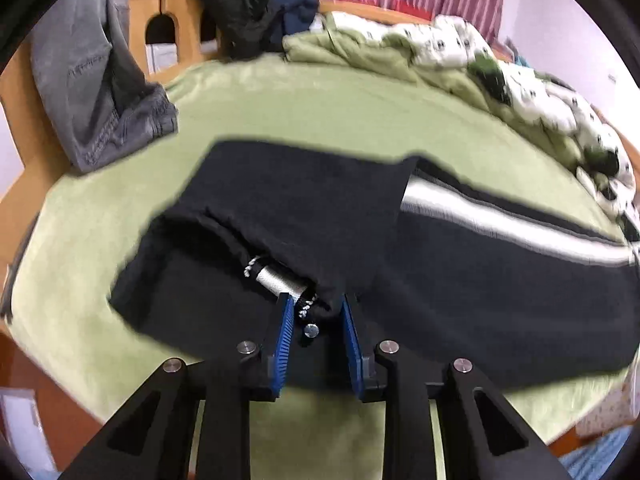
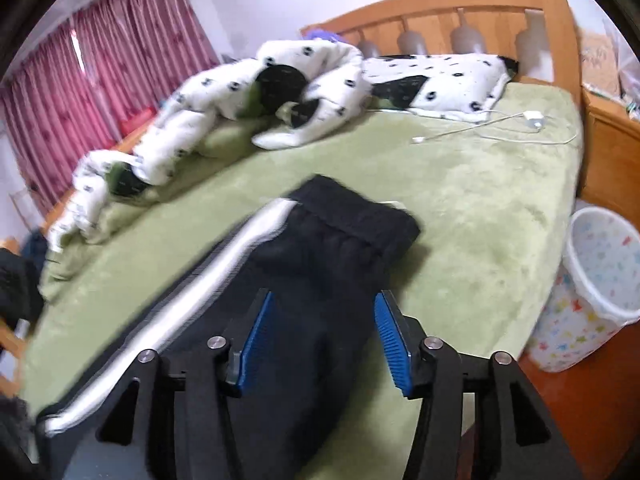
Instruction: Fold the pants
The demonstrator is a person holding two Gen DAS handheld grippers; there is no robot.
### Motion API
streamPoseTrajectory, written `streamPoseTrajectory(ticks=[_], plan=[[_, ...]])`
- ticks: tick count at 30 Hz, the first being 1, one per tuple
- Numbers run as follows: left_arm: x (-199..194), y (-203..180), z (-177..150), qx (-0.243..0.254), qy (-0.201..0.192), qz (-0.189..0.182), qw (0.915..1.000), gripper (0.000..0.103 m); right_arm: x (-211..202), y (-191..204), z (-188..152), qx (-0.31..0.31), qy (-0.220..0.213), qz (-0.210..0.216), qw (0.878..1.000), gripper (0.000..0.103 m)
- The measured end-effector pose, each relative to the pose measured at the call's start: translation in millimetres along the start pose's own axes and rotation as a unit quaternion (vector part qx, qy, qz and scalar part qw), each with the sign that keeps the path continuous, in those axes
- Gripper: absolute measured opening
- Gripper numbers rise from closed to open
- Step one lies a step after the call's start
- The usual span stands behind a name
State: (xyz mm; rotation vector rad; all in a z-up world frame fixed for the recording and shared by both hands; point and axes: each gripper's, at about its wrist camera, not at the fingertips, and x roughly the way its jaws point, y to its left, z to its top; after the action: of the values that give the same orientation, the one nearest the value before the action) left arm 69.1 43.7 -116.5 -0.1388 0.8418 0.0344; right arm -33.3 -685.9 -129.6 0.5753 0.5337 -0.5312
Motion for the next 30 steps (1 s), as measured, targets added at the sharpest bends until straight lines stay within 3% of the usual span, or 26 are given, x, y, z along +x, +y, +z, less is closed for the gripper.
streamPoseTrajectory(ticks=[3, 6, 7, 8, 10, 14, 19, 23, 24, 25, 27, 30], plan=[[1.8, 15.7, 40.7, -0.016, -0.044, 0.001, 0.9989, 0.022, -5.4, 33.7, -4.4, -0.009, 0.008, 0.022, 1.0, 0.053], [14.4, 39.0, 84.0, -0.045, -0.055, 0.011, 0.9974, 0.024, 3.1, 77.4, -10.8, -0.042, 0.022, 0.03, 0.998, 0.053], [22.1, 47.5, 96.2, -0.052, -0.046, 0.008, 0.9976, 0.034, 8.5, 91.4, -12.2, -0.05, 0.028, 0.032, 0.998, 0.053], [29.2, 52.7, 104.0, -0.054, -0.032, 0.005, 0.998, 0.051, 12.6, 104.6, -15.0, -0.058, 0.034, 0.037, 0.997, 0.053], [40.0, 61.1, 112.1, -0.052, -0.025, -0.005, 0.9983, 0.061, 19.4, 142.8, -24.0, -0.08, 0.046, 0.061, 0.994, 0.053], [61.1, 68.7, 108.6, -0.05, -0.018, -0.007, 0.9986, 0.061, 22.3, 207.8, -43.3, -0.143, 0.042, 0.09, 0.985, 0.053], [90.6, 78.5, 111.3, -0.073, 0.008, -0.011, 0.9972, 0.061, 27.6, 278.3, -64.8, -0.226, 0.047, 0.144, 0.962, 0.055], [110.0, 87.3, 121.9, -0.077, 0.017, -0.022, 0.9967, 0.057, 40.6, 311.8, -75.6, -0.309, 0.051, 0.177, 0.933, 0.068], [114.2, 85.8, 124.7, -0.068, 0.019, -0.025, 0.9972, 0.049, 47.2, 318.4, -79.3, -0.333, 0.062, 0.187, 0.922, 0.07], [119.3, 82.3, 127.5, -0.054, 0.024, -0.022, 0.998, 0.025, 57.7, 323.8, -82.6, -0.352, 0.085, 0.205, 0.909, 0.07], [122.6, 78.8, 129.9, -0.039, 0.026, -0.007, 0.9989, 0.021, 75.4, 330.8, -88.9, -0.376, 0.115, 0.232, 0.889, 0.07], [115.2, 84.8, 129.3, -0.062, 0.005, -0.015, 0.998, 0.02, 95.8, 344.0, -99.5, -0.424, 0.116, 0.218, 0.871, 0.07]])
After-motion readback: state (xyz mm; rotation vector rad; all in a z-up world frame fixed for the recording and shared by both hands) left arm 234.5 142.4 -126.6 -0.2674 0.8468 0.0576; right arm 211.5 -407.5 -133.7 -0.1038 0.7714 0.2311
